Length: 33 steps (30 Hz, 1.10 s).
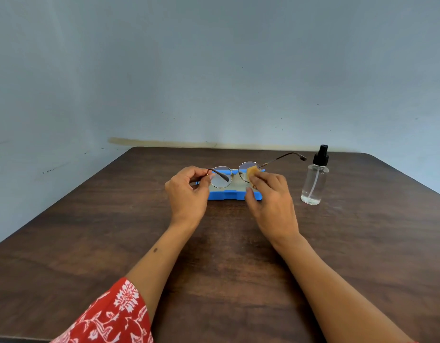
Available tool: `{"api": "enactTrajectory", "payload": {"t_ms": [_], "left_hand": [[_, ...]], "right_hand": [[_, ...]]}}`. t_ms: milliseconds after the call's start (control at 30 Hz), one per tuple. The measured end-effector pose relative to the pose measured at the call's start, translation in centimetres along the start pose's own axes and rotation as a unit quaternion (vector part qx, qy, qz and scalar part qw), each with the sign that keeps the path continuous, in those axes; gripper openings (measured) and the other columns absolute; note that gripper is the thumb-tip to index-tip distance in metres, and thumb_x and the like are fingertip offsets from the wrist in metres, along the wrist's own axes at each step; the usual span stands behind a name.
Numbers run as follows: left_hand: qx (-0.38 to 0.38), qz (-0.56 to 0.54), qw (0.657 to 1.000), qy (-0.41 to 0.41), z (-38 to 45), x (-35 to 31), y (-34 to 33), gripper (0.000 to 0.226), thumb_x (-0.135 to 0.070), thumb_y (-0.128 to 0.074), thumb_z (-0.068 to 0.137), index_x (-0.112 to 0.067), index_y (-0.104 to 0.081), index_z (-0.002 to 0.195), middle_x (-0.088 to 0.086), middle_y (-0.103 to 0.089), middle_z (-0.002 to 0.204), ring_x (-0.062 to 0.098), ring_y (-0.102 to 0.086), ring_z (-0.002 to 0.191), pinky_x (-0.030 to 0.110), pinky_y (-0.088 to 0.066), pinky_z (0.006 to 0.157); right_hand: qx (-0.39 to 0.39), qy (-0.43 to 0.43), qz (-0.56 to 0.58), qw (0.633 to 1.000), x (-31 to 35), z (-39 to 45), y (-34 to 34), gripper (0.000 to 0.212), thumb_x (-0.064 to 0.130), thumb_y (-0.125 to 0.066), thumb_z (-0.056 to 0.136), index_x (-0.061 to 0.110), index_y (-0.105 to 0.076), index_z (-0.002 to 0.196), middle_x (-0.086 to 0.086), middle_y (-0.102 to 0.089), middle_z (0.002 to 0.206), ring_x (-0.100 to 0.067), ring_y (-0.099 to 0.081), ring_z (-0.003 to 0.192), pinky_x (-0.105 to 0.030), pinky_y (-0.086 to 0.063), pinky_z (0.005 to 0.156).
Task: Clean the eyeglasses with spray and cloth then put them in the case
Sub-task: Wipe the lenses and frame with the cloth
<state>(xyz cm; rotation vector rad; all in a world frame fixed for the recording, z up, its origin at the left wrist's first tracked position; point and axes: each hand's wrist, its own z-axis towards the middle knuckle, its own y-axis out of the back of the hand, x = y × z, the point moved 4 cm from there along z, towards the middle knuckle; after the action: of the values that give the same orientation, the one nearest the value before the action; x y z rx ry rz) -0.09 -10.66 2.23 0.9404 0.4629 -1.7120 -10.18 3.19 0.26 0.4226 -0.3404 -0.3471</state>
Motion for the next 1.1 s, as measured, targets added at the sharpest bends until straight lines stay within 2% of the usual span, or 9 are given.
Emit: {"api": "enactTrajectory", "payload": {"t_ms": [100,200,333,500,700,900,1100], "left_hand": [[-0.003,0.008,1.0,-0.003,0.1,0.2,0.1,0.011,-0.004,-0.069,0.079,-0.014,-0.07,0.083,-0.009,-0.065,0.08,0.0,-0.061,0.078,0.028,-0.057,0.071],[-0.005,0.001,1.0,-0.005,0.2,0.2,0.2,0.012,-0.002,-0.068,0.079,-0.013,-0.071,0.084,-0.007,-0.067,0.08,0.002,-0.063,0.079,0.025,-0.056,0.072],[-0.005,0.0,1.0,-0.008,0.2,0.1,0.0,0.012,-0.002,-0.067,0.08,-0.012,-0.071,0.084,-0.008,-0.066,0.08,-0.001,-0.062,0.079,0.024,-0.056,0.073],[-0.007,0.001,1.0,-0.008,0.2,0.3,0.1,0.011,-0.003,-0.068,0.08,-0.014,-0.07,0.082,-0.011,-0.064,0.078,0.002,-0.063,0.08,0.029,-0.057,0.073],[-0.003,-0.002,1.0,-0.004,0.1,0.2,0.0,0.011,-0.002,-0.066,0.081,-0.011,-0.071,0.084,-0.005,-0.067,0.082,0.001,-0.062,0.08,0.029,-0.057,0.074],[-0.001,0.008,1.0,-0.008,0.2,0.3,0.1,0.011,-0.004,-0.068,0.08,-0.014,-0.07,0.082,-0.011,-0.064,0.079,0.0,-0.062,0.08,0.027,-0.056,0.074],[-0.001,-0.005,1.0,-0.003,0.1,0.4,-0.1,0.01,-0.002,-0.067,0.079,-0.011,-0.072,0.083,-0.006,-0.068,0.081,0.003,-0.064,0.08,0.029,-0.057,0.074]], "right_hand": [[0.011,0.016,0.014,1.0,0.5,-0.1,-0.4,0.026,0.011,-0.061,0.083,0.002,-0.07,0.105,-0.009,-0.067,0.105,-0.026,-0.058,0.097,-0.029,-0.052,0.073],[-0.01,-0.008,0.003,1.0,0.0,0.0,-0.2,0.022,0.006,-0.065,0.082,-0.001,-0.07,0.102,-0.012,-0.068,0.102,-0.031,-0.06,0.095,-0.032,-0.053,0.069],[-0.025,-0.025,-0.015,0.999,-0.4,0.0,0.2,0.022,0.002,-0.069,0.081,-0.003,-0.069,0.103,-0.014,-0.067,0.103,-0.032,-0.059,0.096,-0.033,-0.054,0.07],[-0.002,0.015,0.004,1.0,0.3,0.0,-0.3,0.024,0.006,-0.064,0.083,-0.001,-0.069,0.106,-0.013,-0.066,0.106,-0.031,-0.058,0.097,-0.032,-0.052,0.072],[-0.031,-0.028,-0.012,0.999,-0.3,0.1,0.3,0.022,0.0,-0.067,0.081,-0.003,-0.069,0.103,-0.015,-0.066,0.103,-0.033,-0.059,0.096,-0.035,-0.054,0.068],[0.015,0.018,0.006,1.0,0.7,-0.1,-0.5,0.024,0.004,-0.067,0.082,0.0,-0.069,0.106,-0.011,-0.067,0.107,-0.029,-0.058,0.098,-0.032,-0.053,0.072],[-0.019,-0.04,-0.017,0.999,-0.4,0.0,0.4,0.02,0.001,-0.066,0.083,-0.004,-0.068,0.102,-0.015,-0.067,0.102,-0.032,-0.059,0.097,-0.036,-0.054,0.07]]}}
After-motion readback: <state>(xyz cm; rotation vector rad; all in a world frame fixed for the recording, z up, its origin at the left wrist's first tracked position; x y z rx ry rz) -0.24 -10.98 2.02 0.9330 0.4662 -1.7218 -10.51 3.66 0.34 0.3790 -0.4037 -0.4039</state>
